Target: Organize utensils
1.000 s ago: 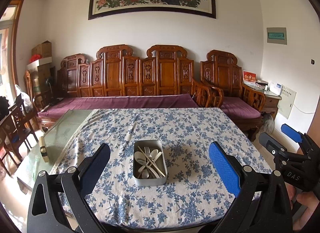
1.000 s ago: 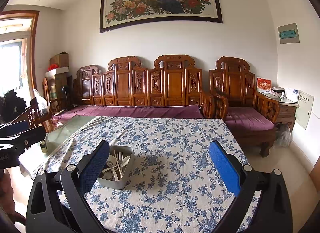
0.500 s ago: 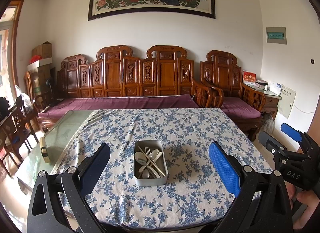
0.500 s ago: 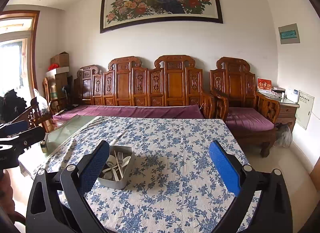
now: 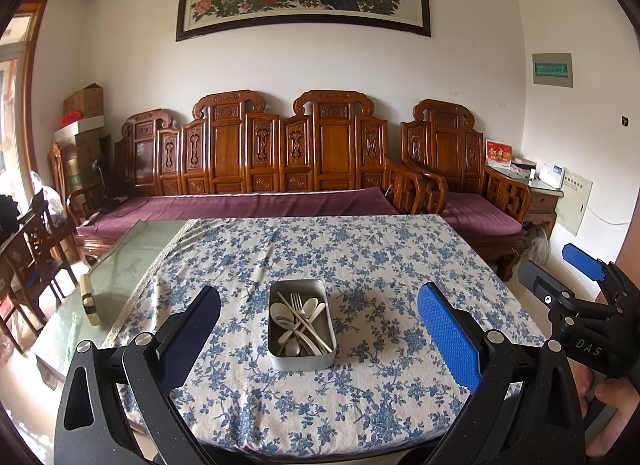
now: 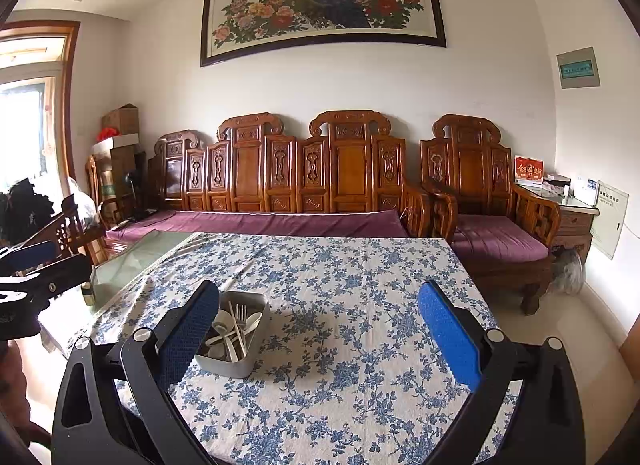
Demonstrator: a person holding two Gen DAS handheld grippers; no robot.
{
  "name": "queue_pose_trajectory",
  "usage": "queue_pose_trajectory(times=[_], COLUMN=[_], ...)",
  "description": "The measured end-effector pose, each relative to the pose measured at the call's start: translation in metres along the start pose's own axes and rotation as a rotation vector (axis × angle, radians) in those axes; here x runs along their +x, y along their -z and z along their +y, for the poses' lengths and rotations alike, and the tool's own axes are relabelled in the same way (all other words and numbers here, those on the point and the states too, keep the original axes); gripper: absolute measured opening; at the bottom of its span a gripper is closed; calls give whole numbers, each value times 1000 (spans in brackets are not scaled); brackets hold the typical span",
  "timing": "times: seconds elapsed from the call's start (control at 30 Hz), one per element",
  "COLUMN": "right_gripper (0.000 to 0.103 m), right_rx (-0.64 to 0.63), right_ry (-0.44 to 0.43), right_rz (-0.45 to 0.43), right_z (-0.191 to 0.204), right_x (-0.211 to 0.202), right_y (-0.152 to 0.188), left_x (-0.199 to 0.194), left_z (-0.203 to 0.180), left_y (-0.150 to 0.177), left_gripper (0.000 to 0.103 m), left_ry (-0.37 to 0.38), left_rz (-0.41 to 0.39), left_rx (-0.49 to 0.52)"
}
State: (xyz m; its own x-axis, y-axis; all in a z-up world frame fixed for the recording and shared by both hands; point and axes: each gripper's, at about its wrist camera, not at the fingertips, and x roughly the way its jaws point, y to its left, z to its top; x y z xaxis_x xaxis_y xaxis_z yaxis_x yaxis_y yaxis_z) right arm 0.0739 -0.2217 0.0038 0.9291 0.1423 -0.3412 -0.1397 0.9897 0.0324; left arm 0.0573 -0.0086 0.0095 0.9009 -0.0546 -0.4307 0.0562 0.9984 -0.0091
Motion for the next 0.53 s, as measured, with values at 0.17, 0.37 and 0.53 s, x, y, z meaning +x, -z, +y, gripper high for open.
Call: queue_pose_trajectory(times=[0.17,0.37,0.53], right_gripper=[100,100,100], right_rx=[0,0,-1], right_ry=[-1,-1,-1], right_rz=[0,0,1], right_z=[1,1,3], right_x=[0,0,0], right_y=[1,0,-1], left_x=[0,-1,0], left_z=[0,2,5], left_y=[0,0,-1], left_gripper=[95,95,95], left_ry=[0,2,1], left_rz=[1,3,4], left_rx=[0,2,3])
